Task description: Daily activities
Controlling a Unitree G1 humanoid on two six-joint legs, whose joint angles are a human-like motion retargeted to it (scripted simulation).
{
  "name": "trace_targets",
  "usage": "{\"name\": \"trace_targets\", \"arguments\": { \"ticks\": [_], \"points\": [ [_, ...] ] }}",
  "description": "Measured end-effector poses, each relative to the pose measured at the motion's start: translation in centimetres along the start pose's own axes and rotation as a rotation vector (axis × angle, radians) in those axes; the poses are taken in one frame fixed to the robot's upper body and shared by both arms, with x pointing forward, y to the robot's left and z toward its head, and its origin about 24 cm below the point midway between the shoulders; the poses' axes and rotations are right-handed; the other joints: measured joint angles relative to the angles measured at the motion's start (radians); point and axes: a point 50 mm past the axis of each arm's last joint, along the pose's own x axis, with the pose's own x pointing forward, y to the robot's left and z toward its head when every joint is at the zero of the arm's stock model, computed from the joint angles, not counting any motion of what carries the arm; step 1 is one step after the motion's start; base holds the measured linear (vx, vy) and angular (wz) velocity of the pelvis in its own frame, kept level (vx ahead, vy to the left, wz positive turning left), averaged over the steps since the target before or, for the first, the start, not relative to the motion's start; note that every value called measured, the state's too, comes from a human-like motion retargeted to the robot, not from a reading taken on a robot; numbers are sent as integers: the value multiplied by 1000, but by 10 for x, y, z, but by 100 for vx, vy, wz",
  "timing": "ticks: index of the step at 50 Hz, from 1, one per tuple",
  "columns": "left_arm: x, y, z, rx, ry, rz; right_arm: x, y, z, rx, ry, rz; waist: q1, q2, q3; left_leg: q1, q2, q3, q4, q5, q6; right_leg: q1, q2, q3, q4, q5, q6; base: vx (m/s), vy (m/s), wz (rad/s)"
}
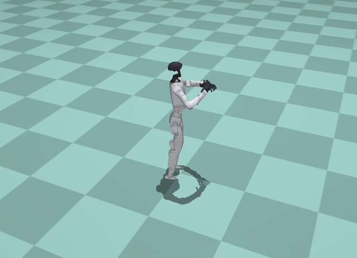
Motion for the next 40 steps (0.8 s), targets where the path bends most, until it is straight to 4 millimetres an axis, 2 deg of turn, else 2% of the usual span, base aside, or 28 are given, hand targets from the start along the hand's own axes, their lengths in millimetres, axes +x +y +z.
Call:
{"name": "trace_targets", "arguments": {
  "ticks": [12,18,29,40],
  "points": [
    [5,3,0,122,-33,-28,-3,-4,-1,-180,56,-3,2,8,7,1,3,-18,0,0,-16,8,3,-20,7,-6,-8,0,0,0],
    [3,4,-4,125,-16,-58,-5,-6,-1,-195,53,-35,12,13,13,1,5,-31,0,2,-21,11,5,-38,13,-10,-11,0,0,0],
    [-13,16,-19,171,56,-100,-17,-9,1,-158,49,-67,24,7,27,2,6,-54,1,7,-37,15,5,-64,31,-21,-22,0,0,0],
    [-13,15,-24,192,107,-163,5,-2,-2,-175,101,105,28,-6,36,0,4,-70,0,12,-52,15,3,-74,47,-26,-36,0,0,5]
  ]
}}
